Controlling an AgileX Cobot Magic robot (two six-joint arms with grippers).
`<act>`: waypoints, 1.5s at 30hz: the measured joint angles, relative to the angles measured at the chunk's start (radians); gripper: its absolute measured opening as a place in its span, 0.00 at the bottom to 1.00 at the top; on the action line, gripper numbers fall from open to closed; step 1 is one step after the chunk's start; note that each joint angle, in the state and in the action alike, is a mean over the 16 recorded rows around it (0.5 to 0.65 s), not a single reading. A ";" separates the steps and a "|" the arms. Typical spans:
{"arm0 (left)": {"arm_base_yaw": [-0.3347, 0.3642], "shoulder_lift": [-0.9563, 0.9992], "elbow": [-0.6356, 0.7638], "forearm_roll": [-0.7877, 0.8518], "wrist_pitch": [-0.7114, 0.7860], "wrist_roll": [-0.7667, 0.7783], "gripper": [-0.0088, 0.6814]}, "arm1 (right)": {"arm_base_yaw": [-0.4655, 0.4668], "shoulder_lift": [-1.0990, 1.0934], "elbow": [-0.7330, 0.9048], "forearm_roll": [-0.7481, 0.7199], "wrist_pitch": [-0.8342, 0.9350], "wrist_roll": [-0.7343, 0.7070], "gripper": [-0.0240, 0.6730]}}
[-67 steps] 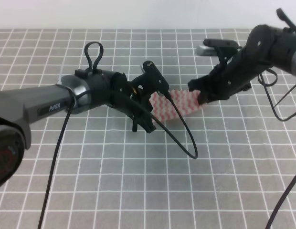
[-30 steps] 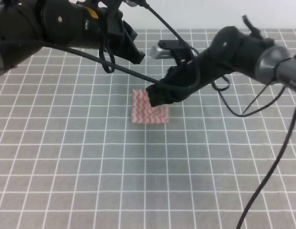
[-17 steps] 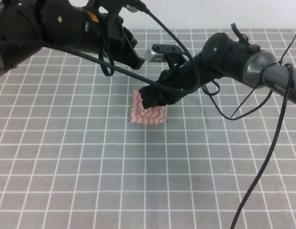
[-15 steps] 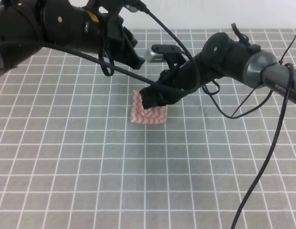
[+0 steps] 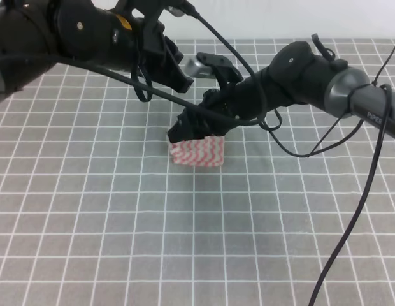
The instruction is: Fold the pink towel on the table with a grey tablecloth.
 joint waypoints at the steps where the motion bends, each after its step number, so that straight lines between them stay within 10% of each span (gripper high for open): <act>1: 0.000 0.000 0.000 0.000 0.001 0.000 0.01 | -0.003 0.001 0.000 0.005 0.004 -0.007 0.30; 12: 0.000 0.020 0.000 -0.006 -0.009 -0.003 0.01 | -0.028 0.044 0.000 -0.010 0.039 -0.018 0.02; 27: 0.012 0.033 0.010 -0.007 0.027 -0.059 0.01 | -0.048 -0.028 0.000 -0.122 0.041 0.065 0.01; 45: 0.078 -0.662 0.440 0.057 0.065 -0.197 0.01 | 0.041 -0.575 0.291 -0.179 -0.311 0.075 0.01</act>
